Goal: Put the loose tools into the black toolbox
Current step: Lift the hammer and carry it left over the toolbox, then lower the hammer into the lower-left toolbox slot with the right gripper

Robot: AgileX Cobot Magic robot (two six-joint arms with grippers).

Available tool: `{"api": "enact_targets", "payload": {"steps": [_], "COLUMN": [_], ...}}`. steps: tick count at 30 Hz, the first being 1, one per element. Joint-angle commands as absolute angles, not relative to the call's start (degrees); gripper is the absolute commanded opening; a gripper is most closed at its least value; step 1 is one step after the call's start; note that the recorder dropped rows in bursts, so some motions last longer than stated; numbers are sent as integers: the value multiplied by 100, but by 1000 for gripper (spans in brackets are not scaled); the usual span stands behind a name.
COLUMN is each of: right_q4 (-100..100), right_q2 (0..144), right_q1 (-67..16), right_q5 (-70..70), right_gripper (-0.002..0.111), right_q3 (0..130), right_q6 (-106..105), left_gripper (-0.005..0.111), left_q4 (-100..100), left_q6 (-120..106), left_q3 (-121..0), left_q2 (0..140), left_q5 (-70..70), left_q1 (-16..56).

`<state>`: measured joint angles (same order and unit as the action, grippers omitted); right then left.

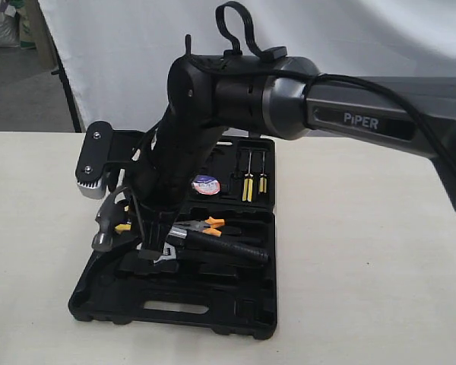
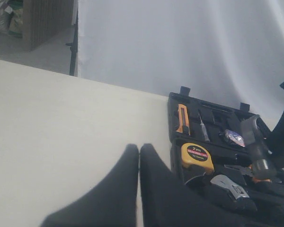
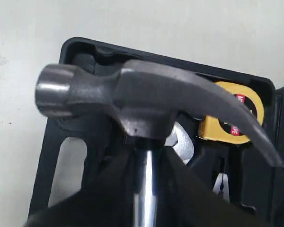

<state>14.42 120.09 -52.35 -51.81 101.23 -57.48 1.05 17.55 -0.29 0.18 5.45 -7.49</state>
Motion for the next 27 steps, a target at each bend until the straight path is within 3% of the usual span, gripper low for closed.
{"api": "enact_targets", "payload": {"steps": [1,27], "right_q4": [1657,1062], "right_q2": [11968,11889], "right_q1": [-5223,-5509], "right_q5": [-5164,-6158], "right_gripper": [0,0], "right_q3": [10187,10304], "right_q6": [-5913,-5012], "left_gripper": [1,1], "left_q4": [130,130], "left_q6": [1782,1782], "left_q3": [-44,-44], "left_q2": [0,0], "left_q5": [503,503], "left_q1": [-894,-894]}}
